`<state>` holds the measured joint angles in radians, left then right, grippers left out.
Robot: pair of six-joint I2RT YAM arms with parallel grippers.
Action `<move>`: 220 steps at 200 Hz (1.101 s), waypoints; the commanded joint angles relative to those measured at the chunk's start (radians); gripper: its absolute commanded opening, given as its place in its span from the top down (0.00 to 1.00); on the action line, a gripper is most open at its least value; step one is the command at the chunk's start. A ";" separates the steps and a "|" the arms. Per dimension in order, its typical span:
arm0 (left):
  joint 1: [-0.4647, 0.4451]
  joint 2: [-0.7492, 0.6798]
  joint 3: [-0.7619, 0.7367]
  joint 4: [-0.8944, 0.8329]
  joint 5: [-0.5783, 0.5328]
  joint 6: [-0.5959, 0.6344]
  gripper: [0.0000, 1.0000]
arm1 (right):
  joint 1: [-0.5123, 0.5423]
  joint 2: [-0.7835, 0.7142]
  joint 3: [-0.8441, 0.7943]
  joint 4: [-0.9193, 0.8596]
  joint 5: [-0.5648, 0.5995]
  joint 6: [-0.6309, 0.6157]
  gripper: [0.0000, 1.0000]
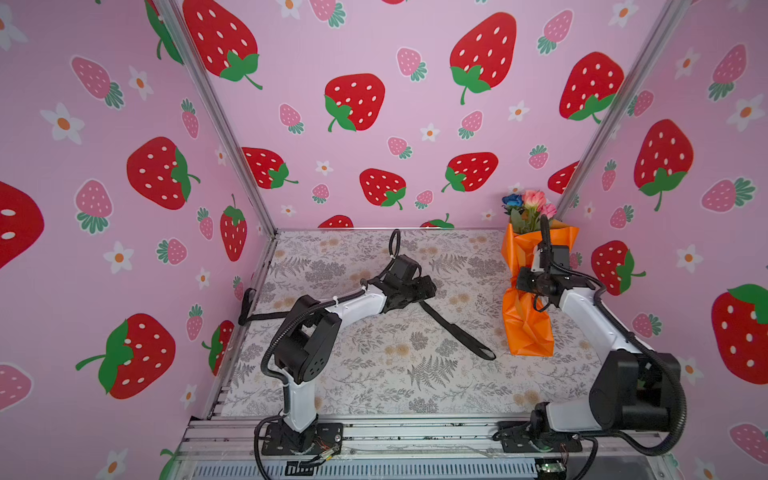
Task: Tie the bouquet of fake flowers
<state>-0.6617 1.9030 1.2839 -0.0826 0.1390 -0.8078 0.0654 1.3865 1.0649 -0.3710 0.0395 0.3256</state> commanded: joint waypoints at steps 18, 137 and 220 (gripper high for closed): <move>-0.044 0.052 0.014 -0.063 -0.109 -0.020 0.21 | 0.002 -0.080 0.001 -0.029 -0.025 0.012 1.00; -0.094 0.298 0.216 -0.052 -0.059 -0.020 0.71 | 0.002 -0.106 -0.051 0.006 -0.046 -0.005 1.00; -0.235 0.488 0.591 -0.117 0.028 -0.010 1.00 | 0.001 -0.113 -0.068 0.022 -0.022 -0.011 1.00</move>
<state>-0.8604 2.3322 1.7157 -0.1368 0.1223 -0.8337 0.0654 1.2900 1.0031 -0.3897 0.0036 0.3271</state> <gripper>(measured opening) 0.043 0.089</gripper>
